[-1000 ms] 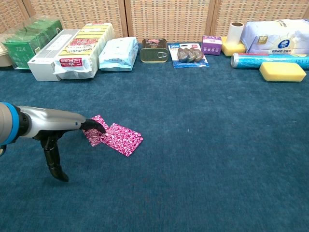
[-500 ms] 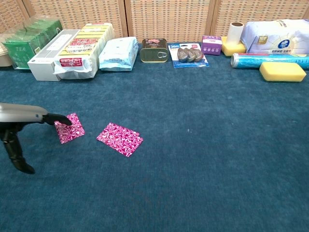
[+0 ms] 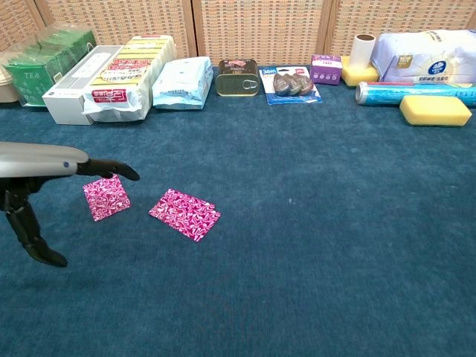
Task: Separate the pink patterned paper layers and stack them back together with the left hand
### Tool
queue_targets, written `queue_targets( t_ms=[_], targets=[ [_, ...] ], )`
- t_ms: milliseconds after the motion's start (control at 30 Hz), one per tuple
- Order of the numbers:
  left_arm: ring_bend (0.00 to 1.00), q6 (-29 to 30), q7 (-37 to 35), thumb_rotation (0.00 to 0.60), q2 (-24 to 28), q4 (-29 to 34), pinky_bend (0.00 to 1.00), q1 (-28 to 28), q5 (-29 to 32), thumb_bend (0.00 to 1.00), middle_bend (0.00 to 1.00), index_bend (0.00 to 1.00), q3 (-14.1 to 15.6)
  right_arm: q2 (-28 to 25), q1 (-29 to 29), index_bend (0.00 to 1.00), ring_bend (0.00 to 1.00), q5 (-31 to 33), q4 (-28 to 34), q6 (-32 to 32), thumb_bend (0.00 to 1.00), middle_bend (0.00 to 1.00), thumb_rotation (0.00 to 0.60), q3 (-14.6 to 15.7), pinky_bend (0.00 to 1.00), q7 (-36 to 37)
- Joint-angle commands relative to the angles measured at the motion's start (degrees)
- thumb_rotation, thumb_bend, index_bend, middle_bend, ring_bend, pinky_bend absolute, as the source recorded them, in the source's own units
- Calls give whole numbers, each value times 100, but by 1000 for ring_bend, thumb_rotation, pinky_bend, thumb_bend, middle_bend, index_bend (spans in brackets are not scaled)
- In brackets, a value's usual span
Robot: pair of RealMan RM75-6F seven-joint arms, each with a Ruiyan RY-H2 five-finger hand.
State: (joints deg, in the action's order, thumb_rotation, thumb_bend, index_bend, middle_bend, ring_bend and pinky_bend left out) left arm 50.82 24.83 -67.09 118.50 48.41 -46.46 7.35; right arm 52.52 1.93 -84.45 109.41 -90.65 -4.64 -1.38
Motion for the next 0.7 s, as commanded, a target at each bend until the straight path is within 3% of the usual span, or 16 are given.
queue_targets(
  t_ms=[33, 333, 700],
  targets=[
    [42, 55, 547, 600, -452, 105, 26, 281, 418, 56, 0, 0, -71, 0, 1, 0, 0, 13, -21, 3, 0, 0, 600, -2, 0, 23],
    [42, 368, 1281, 600, -1203, -26, 26, 845, 1592, 57, 0, 0, -233, -36, -11, 0, 0, 38, -20, 25, 0, 0, 600, -19, 0, 106],
    [46, 481, 1482, 600, -1526, -244, 26, 1180, 2256, 57, 0, 0, -352, -41, -9, 0, 0, 45, -39, 28, 0, 0, 600, -18, 0, 136]
  ],
)
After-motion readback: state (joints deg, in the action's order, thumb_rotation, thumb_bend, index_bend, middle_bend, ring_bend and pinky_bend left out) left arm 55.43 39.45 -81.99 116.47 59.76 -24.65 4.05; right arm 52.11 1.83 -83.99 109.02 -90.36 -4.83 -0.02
